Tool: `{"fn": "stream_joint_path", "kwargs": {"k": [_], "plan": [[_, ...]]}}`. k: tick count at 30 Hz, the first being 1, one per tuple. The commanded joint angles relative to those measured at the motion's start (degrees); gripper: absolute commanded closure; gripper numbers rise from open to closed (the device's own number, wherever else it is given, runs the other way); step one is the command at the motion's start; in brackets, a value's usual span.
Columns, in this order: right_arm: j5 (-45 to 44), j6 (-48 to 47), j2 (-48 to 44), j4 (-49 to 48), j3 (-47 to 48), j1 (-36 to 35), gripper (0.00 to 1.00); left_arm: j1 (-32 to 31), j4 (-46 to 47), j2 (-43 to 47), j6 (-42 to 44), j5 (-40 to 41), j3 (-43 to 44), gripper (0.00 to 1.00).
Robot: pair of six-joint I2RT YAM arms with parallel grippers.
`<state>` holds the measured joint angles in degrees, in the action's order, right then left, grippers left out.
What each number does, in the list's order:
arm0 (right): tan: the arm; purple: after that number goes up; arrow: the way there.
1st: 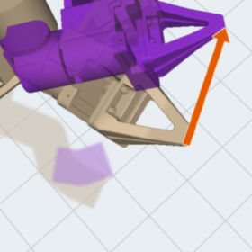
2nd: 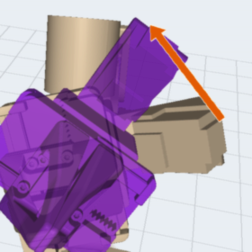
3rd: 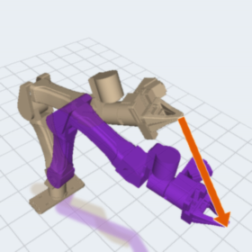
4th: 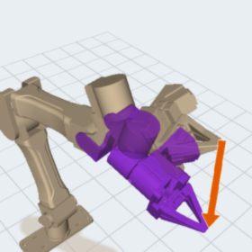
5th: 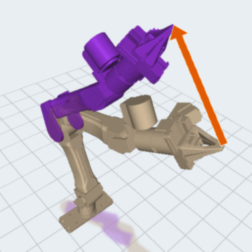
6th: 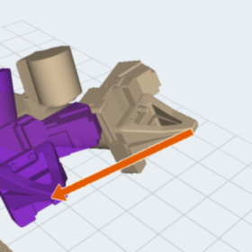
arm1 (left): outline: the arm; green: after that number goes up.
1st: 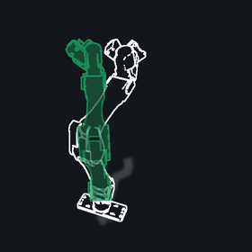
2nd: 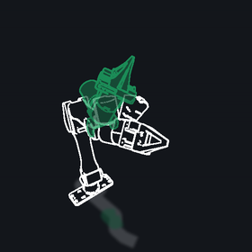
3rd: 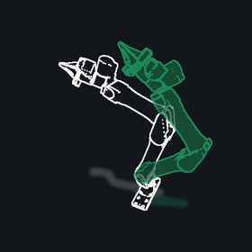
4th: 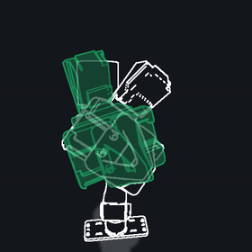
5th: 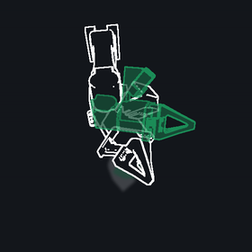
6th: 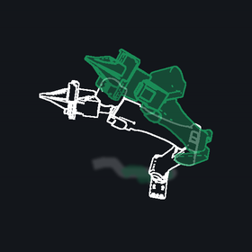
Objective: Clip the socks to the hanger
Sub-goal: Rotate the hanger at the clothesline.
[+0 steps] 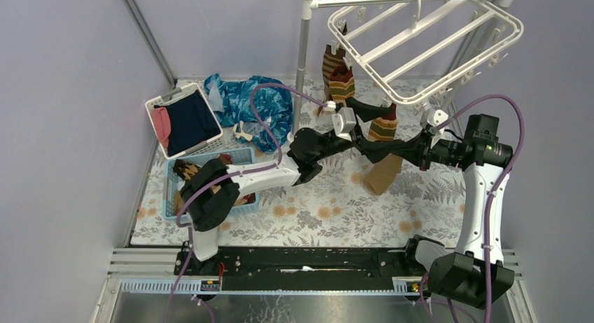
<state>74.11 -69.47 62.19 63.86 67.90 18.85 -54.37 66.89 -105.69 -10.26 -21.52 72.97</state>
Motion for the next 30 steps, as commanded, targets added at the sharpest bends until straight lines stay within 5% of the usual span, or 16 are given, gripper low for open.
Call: {"fn": "stream_joint_path", "kwargs": {"k": [1,30], "plan": [[-0.55,3.42,-0.55,-2.70,-0.67,-0.31,0.97,-0.52,-1.17,-3.29,2.19,4.85,4.06,0.06],[-3.51,2.78,-1.94,-1.12,-1.19,-0.31,0.97,-1.59,0.94,-5.58,2.73,2.56,6.21,0.04]]}}
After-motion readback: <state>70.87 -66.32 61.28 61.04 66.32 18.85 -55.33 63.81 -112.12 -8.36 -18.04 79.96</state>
